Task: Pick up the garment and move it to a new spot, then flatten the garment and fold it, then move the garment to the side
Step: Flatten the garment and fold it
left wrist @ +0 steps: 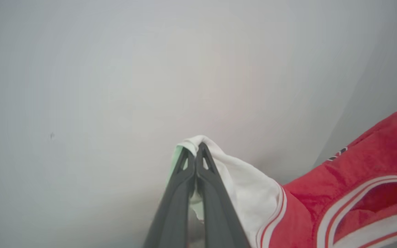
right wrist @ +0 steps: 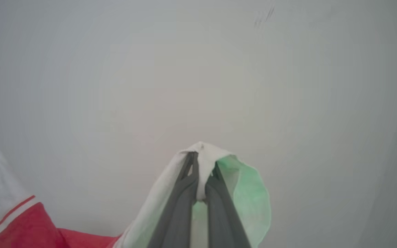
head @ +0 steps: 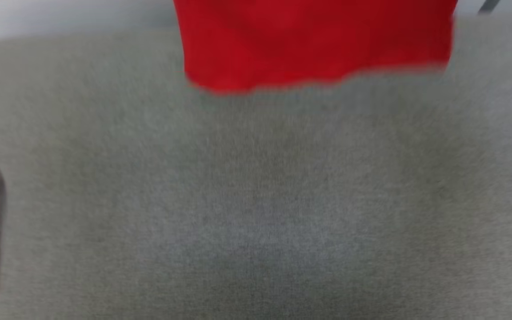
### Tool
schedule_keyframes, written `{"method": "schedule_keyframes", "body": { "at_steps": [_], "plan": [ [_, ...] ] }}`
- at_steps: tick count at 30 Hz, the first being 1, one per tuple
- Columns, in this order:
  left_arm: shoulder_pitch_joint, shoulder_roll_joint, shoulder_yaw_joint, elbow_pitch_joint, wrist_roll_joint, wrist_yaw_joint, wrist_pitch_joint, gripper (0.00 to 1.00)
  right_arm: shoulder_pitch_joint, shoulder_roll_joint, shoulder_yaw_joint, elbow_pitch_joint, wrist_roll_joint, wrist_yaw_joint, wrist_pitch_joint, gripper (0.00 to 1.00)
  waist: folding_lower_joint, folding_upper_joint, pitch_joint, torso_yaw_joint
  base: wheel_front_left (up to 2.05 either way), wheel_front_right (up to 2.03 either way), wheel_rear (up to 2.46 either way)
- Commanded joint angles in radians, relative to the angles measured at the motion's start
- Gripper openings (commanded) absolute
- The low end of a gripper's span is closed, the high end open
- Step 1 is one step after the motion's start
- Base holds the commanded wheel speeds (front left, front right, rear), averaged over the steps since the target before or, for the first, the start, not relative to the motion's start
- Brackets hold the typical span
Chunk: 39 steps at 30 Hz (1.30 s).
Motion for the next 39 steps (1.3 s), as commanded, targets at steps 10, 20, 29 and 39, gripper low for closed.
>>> {"method": "schedule_keyframes", "body": {
  "at_steps": [10, 20, 29, 39],
  "plan": [
    [-0.2, -0.042, 0.013, 0.069, 0.056, -0.022, -0.52, 0.0, -0.214, -0.044, 0.092, 0.2, -0.306, 0.0, -0.561, 0.0, 0.0, 0.0, 0.397, 0.042, 0.0, 0.0, 0.0],
    [0.008, 0.02, -0.084, 0.085, -0.083, -0.03, -0.597, 0.0, -0.04, -0.059, 0.232, 0.345, -0.102, 0.0, -0.54, 0.0, 0.0, 0.0, 0.357, 0.069, 0.0, 0.0, 0.0],
    [0.273, 0.079, -0.168, 0.103, -0.191, -0.03, -0.498, 0.0, 0.181, -0.116, 0.303, 0.276, 0.215, 0.0, -0.345, 0.0, 0.0, 0.0, 0.222, 0.067, 0.0, 0.0, 0.0],
    [0.589, 0.208, -0.26, -0.041, -0.213, -0.025, -0.376, 0.0, 0.547, -0.308, 0.402, 0.018, 0.448, 0.0, -0.115, 0.0, 0.0, 0.0, 0.026, 0.057, 0.0, 0.0, 0.0]
  ]
}}
